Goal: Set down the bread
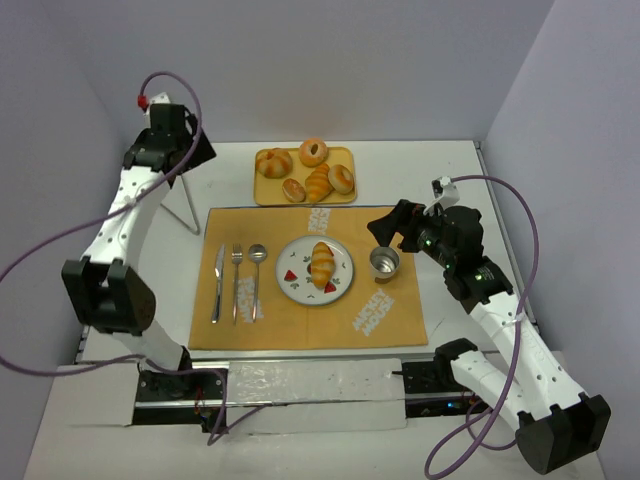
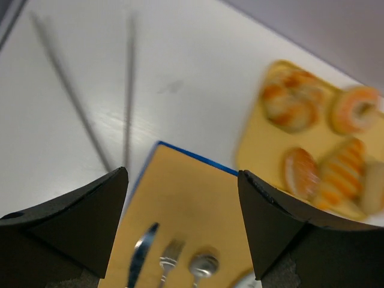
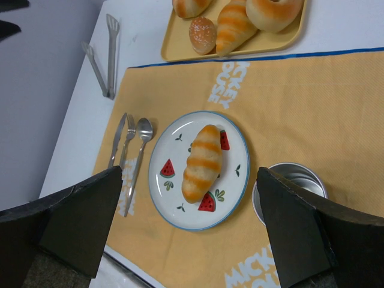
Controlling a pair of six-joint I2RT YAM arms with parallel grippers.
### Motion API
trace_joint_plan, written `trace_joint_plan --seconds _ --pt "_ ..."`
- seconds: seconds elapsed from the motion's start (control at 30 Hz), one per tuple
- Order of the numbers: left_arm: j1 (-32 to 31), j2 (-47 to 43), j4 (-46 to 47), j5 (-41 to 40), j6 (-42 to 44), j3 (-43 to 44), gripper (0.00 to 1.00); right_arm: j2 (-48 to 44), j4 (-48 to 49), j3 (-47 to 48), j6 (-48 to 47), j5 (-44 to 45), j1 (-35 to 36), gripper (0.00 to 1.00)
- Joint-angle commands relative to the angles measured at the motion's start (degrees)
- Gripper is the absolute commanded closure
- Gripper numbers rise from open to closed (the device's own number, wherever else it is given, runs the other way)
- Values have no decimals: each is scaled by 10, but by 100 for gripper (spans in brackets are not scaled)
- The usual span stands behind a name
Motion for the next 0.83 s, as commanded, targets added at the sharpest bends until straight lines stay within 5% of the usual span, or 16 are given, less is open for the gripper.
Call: trace_joint_plan --seconds 0.0,0.27,0.8 --pt "-77 -118 8 53 17 -17 16 -9 8 18 -5 5 4 0" --pt "-305 -301 119 110 -23 -187 15 -38 -34 41 -18 5 4 0" --pt "-371 -327 186 136 -32 -241 14 -78 -64 57 -28 30 4 0"
